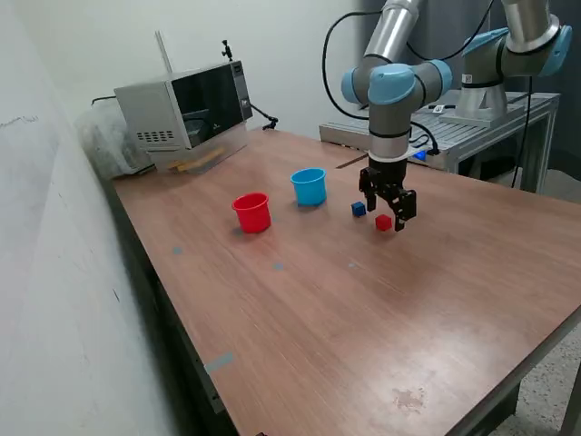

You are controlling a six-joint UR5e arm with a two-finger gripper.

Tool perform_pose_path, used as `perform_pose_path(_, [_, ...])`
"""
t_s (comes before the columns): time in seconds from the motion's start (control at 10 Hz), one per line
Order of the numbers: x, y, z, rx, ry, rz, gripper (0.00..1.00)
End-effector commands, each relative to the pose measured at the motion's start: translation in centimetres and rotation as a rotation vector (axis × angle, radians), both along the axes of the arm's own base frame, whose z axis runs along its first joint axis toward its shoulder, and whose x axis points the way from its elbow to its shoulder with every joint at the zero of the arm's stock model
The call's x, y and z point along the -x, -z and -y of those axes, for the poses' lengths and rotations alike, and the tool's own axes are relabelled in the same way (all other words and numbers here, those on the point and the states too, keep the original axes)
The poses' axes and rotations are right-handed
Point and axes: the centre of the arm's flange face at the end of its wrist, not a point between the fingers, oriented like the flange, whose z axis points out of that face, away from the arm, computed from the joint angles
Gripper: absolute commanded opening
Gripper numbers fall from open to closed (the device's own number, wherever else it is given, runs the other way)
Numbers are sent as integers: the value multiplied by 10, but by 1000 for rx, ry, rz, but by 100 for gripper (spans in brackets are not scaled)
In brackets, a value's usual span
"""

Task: Place red objects in the red bin, and blue objects in the blue bin.

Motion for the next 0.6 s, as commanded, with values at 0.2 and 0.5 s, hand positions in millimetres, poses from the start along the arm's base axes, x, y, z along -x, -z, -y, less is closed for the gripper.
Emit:
perform_pose_path(0.2, [1,2,-1,3,-24,-3,100])
perform_pose_path(0.5, [0,3,-1,22,-33,-5,100])
